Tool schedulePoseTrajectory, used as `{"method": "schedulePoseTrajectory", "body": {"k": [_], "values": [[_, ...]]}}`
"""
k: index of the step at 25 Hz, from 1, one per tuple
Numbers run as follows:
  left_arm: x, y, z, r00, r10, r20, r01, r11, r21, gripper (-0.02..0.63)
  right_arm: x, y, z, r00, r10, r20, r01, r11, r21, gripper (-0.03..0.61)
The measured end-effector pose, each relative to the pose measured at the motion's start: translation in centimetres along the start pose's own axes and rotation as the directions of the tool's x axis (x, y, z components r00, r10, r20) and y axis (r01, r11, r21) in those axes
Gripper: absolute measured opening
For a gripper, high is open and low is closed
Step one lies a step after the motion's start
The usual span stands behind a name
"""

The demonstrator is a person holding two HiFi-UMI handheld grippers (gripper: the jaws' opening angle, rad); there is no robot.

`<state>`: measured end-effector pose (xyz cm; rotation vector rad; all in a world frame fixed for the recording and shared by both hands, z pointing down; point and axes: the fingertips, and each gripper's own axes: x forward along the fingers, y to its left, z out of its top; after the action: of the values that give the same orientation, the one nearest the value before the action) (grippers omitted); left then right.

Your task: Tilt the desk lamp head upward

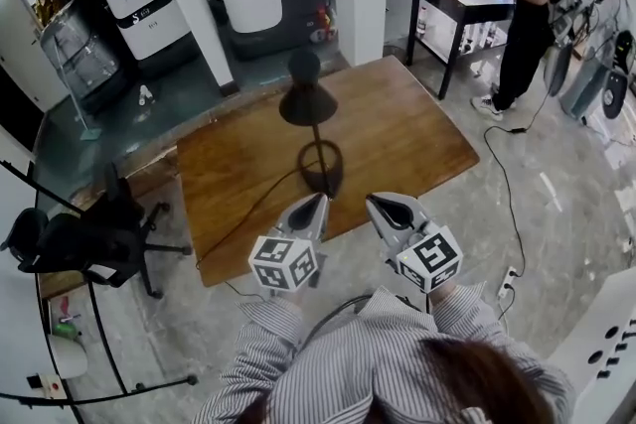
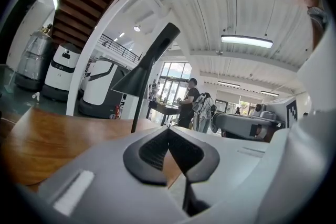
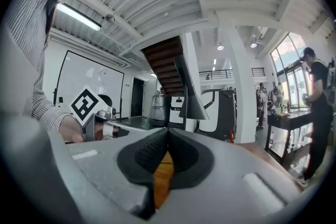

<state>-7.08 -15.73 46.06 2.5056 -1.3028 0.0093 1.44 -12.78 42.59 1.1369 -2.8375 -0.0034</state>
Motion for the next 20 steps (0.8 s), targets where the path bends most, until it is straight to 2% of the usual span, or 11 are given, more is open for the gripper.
{"method": "schedulePoseTrajectory", "body": {"k": [6, 10, 15, 17, 18, 20], "values": [[4.1, 2.9, 1.3, 1.0, -0.009, 0.013, 0.009, 1.0, -0.009, 0.017, 3.6, -3.3, 1.4, 0.998, 0.049, 0.034, -0.047, 0.998, -0.046, 0.003], [6.1, 4.6, 2.7, 1.0, 0.009, 0.026, -0.009, 1.0, 0.01, 0.059, 6.2, -5.4, 3.4, 0.996, 0.064, 0.062, -0.059, 0.995, -0.081, 0.003], [9.0, 6.2, 2.9, 1.0, -0.026, 0.011, 0.026, 1.0, -0.012, 0.115, 8.2, -7.0, 7.7, 0.984, 0.118, 0.133, -0.095, 0.981, -0.17, 0.019], [9.6, 6.7, 2.6, 0.999, -0.053, 0.006, 0.054, 0.998, -0.025, 0.133, 8.9, -6.8, 9.9, 0.976, 0.149, 0.158, -0.116, 0.973, -0.197, 0.046], [9.8, 7.0, 2.5, 0.998, -0.067, 0.006, 0.067, 0.997, -0.028, 0.134, 9.2, -6.6, 11.0, 0.971, 0.172, 0.169, -0.134, 0.968, -0.214, 0.06], [9.9, 7.8, 2.4, 0.996, -0.084, 0.011, 0.084, 0.996, -0.036, 0.085, 9.8, -6.5, 13.1, 0.957, 0.217, 0.191, -0.164, 0.951, -0.261, 0.08]]}}
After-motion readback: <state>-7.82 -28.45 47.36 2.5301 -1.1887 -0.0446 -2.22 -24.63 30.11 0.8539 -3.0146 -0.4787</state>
